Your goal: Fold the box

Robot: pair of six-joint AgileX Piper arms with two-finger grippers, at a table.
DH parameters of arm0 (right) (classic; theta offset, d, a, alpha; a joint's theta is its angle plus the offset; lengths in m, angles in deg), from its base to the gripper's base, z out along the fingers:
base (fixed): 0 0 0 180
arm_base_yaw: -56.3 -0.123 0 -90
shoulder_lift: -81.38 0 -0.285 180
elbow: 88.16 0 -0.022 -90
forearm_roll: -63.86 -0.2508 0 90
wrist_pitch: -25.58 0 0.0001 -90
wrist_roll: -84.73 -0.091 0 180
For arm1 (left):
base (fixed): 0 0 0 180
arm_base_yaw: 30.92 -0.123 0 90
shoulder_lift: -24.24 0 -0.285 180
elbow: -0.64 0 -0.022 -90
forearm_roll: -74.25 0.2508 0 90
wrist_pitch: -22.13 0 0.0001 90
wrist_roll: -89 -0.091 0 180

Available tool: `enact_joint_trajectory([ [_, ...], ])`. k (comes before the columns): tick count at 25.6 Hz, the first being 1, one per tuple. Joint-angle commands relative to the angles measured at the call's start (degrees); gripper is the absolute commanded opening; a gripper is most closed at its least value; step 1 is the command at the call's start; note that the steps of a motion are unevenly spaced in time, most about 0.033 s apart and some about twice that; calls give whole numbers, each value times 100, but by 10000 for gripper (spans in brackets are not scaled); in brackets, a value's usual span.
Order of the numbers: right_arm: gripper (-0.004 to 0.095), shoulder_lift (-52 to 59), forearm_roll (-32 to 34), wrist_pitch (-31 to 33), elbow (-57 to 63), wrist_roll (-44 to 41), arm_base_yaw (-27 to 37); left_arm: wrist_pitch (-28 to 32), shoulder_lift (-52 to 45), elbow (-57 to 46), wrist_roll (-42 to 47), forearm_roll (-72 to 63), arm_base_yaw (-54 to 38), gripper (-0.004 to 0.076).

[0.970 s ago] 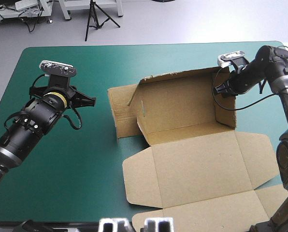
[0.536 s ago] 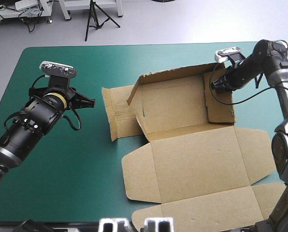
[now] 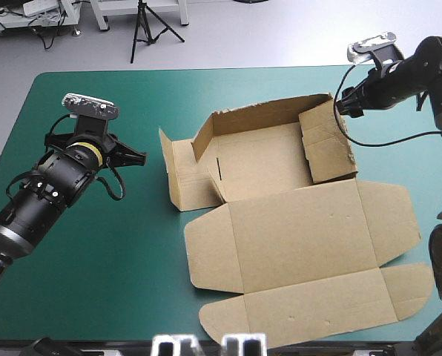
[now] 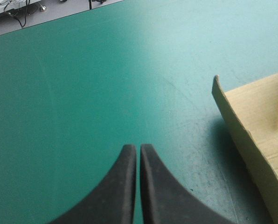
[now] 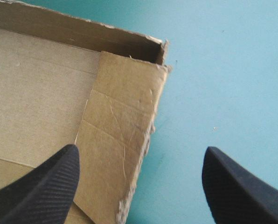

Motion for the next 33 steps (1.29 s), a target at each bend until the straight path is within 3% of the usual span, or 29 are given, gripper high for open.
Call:
enact_joint_trajectory([
  [1, 687, 313, 98, 118, -165, -124, 24, 318, -149, 183, 5, 145, 1, 14],
  [6, 686, 197, 72, 118, -104, -260, 24, 327, -149, 183, 5, 131, 1, 14],
  [18, 685, -1223, -62, 118, -104, -395, -115, 305, -149, 183, 5, -132, 1, 14],
  [26, 658, -1620, 574, 118, -104, -376, -698, 315, -149, 183, 5, -146, 1, 14],
  [28, 593, -1643, 589, 118, -104, -389, -745, 315, -149, 183, 5, -146, 1, 14],
  [31, 416, -1643, 630, 118, -126, -389, -755, 315, -149, 183, 148, -146, 1, 14],
  [32, 257, -1643, 783, 118, -126, -389, -755, 301, -149, 183, 148, -146, 1, 14],
  [33, 178, -1643, 851, 118, -126, -389, -755, 266, -149, 183, 137, -146, 1, 14],
])
